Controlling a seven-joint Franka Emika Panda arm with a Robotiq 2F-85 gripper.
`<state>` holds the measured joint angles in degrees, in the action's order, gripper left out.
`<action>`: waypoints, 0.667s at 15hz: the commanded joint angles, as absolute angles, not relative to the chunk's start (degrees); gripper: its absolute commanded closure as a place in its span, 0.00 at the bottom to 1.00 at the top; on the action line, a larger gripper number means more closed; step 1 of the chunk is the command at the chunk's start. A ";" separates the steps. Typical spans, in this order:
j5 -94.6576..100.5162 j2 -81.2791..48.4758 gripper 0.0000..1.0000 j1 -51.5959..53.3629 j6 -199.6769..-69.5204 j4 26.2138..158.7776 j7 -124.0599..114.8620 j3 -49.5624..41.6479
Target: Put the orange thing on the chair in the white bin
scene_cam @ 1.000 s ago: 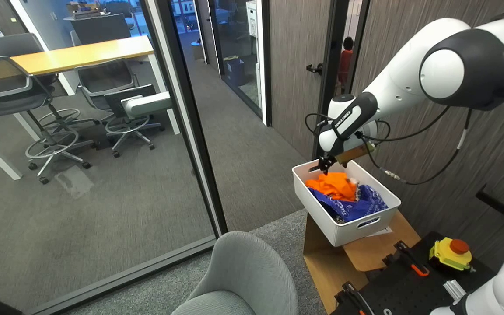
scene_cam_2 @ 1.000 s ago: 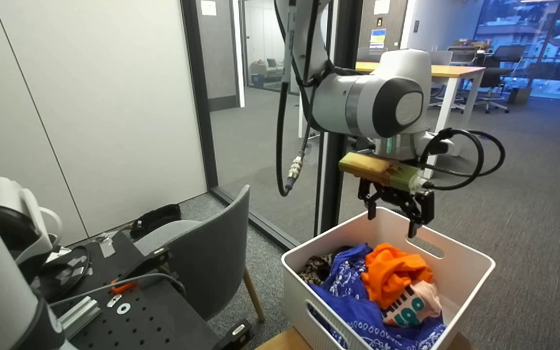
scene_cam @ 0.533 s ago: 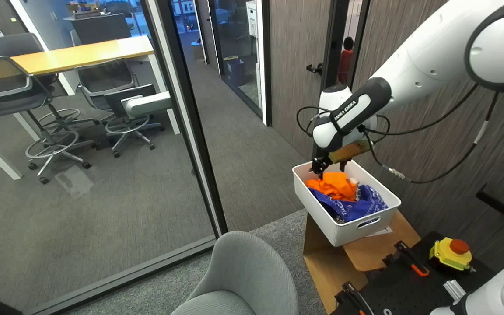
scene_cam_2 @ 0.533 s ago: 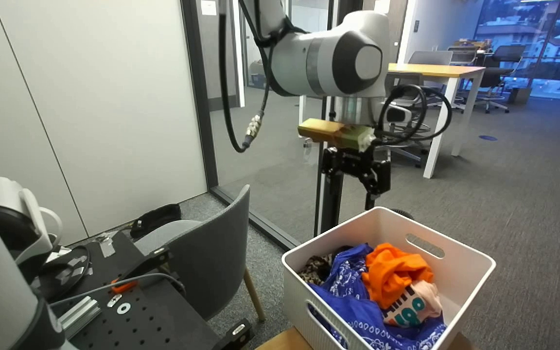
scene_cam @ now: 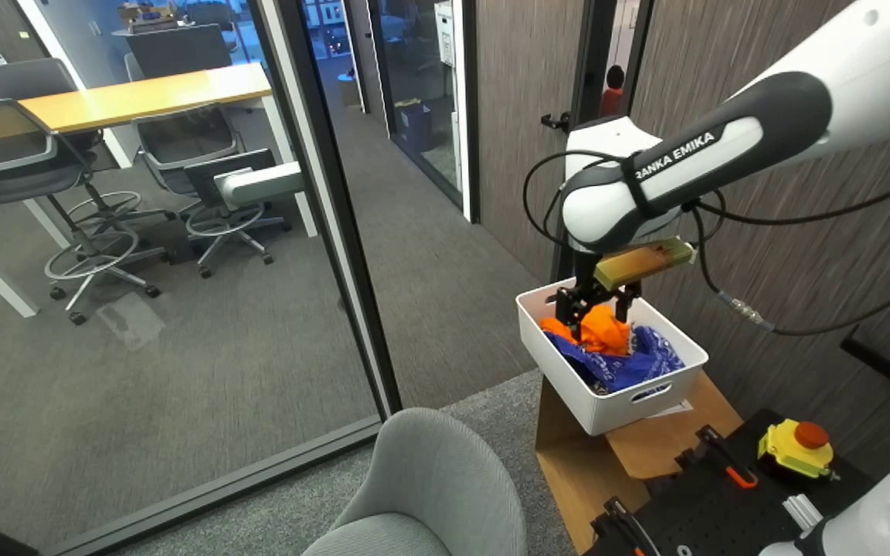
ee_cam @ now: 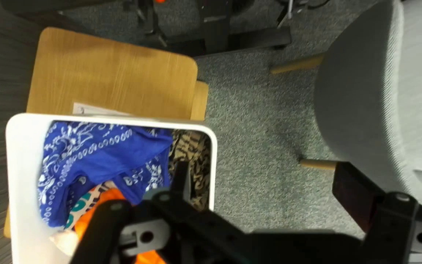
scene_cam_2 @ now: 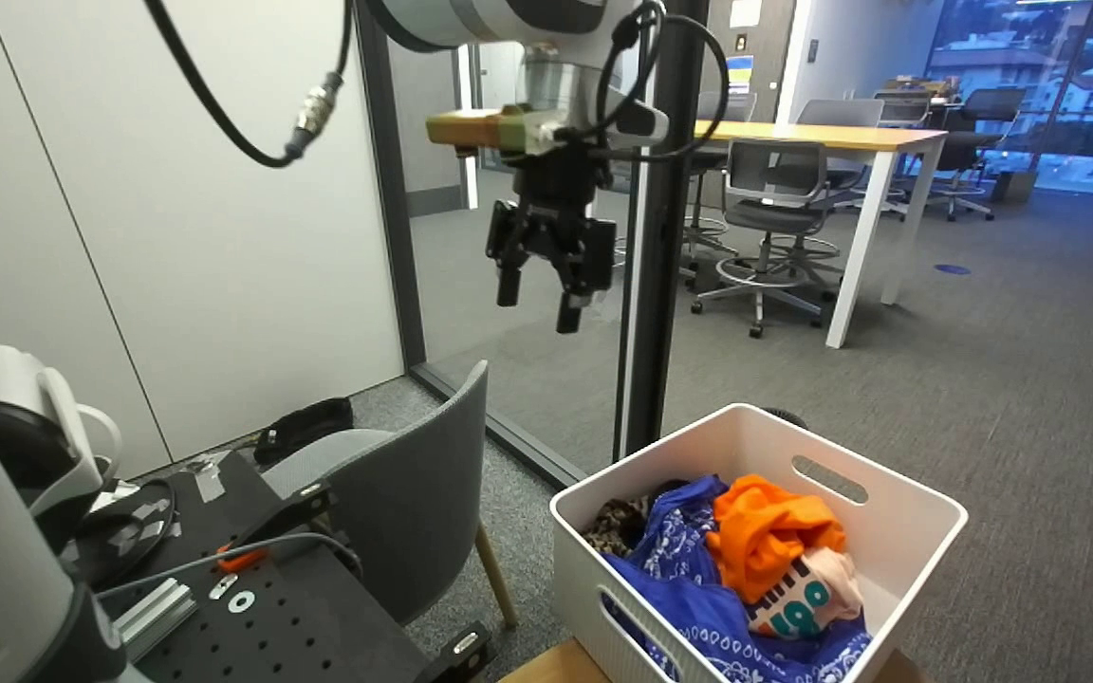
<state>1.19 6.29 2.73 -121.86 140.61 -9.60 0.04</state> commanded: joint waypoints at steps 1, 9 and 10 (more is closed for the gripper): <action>-6.08 20.56 0.00 4.62 -112.08 146.92 -4.26 2.08; -4.97 40.87 0.00 5.56 -108.35 157.24 0.18 2.72; -4.91 42.35 0.00 5.58 -108.49 158.21 0.84 2.59</action>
